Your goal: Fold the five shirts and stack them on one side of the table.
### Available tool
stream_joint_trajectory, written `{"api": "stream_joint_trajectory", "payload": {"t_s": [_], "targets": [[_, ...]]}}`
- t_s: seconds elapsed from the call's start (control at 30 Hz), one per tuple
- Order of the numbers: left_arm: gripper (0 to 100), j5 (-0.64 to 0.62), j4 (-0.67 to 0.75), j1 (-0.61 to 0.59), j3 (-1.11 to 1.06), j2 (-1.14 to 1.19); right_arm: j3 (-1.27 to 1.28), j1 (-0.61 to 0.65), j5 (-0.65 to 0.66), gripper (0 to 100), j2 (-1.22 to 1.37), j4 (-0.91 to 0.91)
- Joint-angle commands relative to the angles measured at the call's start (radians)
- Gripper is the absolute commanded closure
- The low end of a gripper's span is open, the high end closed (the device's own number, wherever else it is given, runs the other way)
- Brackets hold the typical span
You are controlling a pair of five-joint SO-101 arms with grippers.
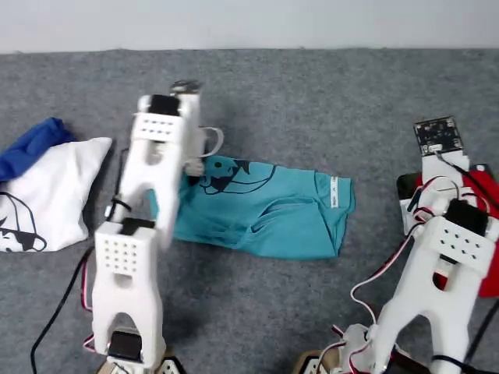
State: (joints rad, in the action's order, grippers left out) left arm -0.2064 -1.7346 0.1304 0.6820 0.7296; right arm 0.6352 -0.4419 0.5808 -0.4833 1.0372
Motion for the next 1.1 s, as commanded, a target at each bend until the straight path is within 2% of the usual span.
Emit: {"api": "stream_joint_trajectory", "payload": {"t_s": [0.0,0.43,0.67,1.07], "targets": [[99,0.043,-0.021,0.109,0.012,-0.121,0.014,-0.005,-0.012,77.2,-0.039,0.002],[99,0.048,-0.006,0.413,0.019,-0.144,0.043,-0.008,-0.012,77.2,-0.042,0.004],[99,0.04,0.097,0.451,0.015,-0.144,0.043,-0.008,-0.012,77.2,-0.085,0.01],[99,0.038,0.195,0.562,0.013,-0.143,0.043,-0.008,-0.012,77.2,-0.194,0.088]]}}
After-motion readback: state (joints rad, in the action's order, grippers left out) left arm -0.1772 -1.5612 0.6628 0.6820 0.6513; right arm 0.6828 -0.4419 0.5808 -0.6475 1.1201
